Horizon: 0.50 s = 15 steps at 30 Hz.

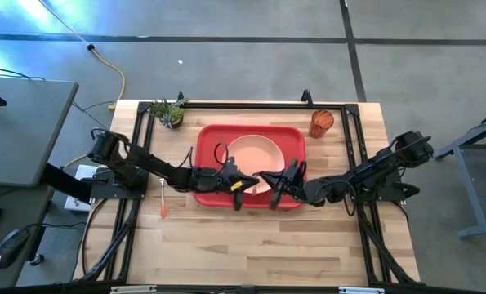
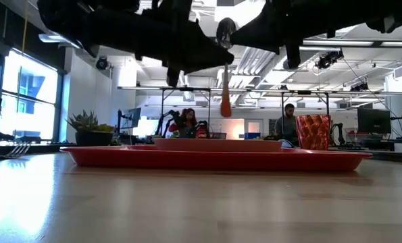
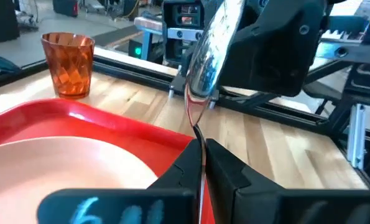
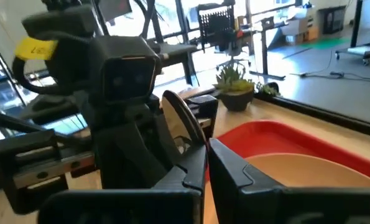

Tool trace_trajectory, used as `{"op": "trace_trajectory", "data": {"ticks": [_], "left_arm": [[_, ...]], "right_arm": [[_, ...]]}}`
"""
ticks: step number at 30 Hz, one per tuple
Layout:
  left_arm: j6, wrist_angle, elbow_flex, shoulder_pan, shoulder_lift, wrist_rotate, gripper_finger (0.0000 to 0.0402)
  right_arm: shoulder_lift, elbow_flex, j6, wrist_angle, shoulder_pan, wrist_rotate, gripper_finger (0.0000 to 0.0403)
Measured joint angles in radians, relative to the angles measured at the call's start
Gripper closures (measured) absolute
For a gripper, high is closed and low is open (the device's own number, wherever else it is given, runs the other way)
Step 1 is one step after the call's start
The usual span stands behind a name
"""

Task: Pick and place plate/cup/fork/spoon on tray
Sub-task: Put the orange spoon on the red serving tray

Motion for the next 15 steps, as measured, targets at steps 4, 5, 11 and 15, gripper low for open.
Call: {"op": "trace_trajectory", "data": {"ticks": [4, 5, 11, 15], "left_arm": [[-0.055, -0.242, -0.003, 0.016, -0.079, 0.046, 0.0398], [-0.072, -0.287, -0.002, 0.022, -0.096, 0.053, 0.0398], [-0.113, -0.621, -0.003, 0.048, -0.284, 0.011, 0.0398], [-0.132, -0.76, -0.002, 0.05, -0.396, -0.074, 0.0398]], "right_arm": [[-0.001, 0.001, -0.045, -0.018, 0.03, 0.059, 0.0378], [-0.001, 0.001, -0.044, -0.035, 0.036, 0.084, 0.0372], [-0.001, 0.001, -0.004, -0.102, 0.065, 0.203, 0.0348], [-0.001, 0.0, 0.0, -0.116, 0.073, 0.203, 0.0344]]}}
